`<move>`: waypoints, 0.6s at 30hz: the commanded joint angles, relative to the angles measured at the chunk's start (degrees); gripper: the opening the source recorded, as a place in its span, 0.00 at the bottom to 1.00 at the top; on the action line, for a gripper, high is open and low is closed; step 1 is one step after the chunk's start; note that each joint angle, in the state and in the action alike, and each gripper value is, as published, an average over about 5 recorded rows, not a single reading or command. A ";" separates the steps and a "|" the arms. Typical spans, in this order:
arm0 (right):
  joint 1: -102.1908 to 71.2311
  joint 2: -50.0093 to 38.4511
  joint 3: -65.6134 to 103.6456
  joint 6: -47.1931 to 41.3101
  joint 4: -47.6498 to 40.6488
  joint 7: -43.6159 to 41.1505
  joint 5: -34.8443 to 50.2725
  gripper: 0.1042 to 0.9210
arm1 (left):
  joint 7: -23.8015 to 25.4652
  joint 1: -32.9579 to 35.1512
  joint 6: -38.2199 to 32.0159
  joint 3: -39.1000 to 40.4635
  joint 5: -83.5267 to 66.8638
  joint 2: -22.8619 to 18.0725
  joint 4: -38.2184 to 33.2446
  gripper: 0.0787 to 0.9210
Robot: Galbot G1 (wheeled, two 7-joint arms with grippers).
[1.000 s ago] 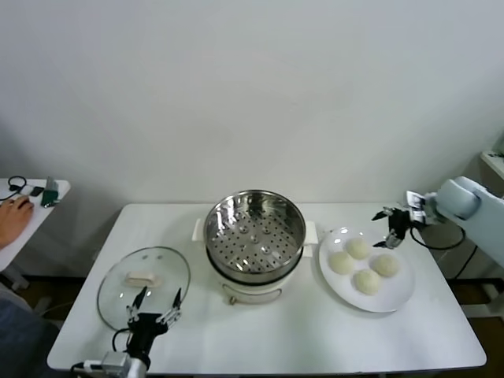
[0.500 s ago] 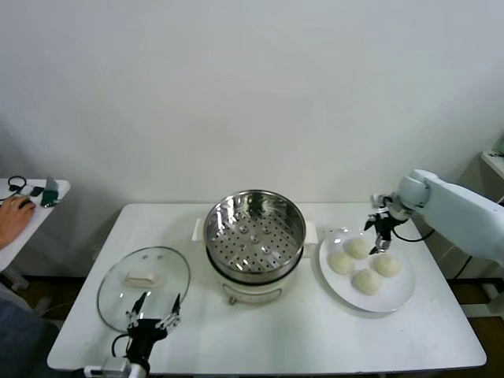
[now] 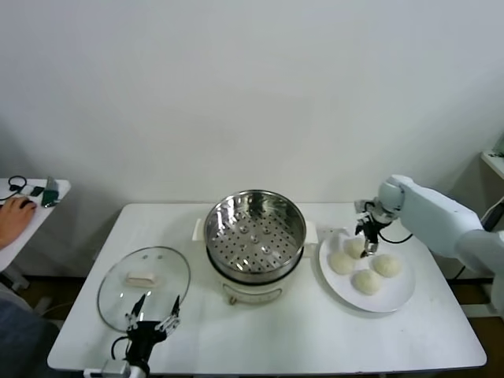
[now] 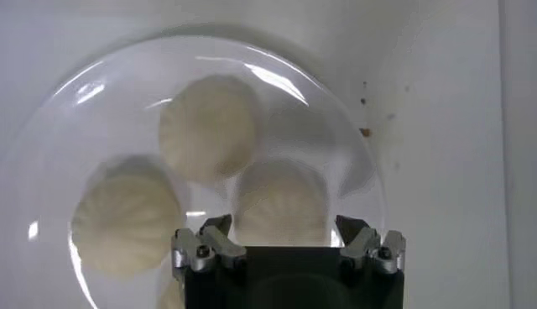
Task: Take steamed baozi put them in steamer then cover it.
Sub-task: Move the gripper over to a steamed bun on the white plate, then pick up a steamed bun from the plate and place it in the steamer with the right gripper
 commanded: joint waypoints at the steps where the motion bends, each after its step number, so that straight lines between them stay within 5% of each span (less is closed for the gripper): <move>1: -0.92 2.48 1.07 0.50 -3.14 0.06 -1.75 0.69 | -0.04 0.10 0.02 0.00 0.05 0.06 -0.02 0.88; 10: 1.61 0.90 0.19 1.79 0.71 -0.33 -1.54 0.62 | -0.06 0.41 0.01 0.19 0.40 -0.13 -0.35 0.88; 18: 23.08 -2.00 -14.83 8.81 16.82 -1.92 4.01 0.62 | -0.12 0.62 -0.01 0.31 0.84 0.12 -0.93 0.88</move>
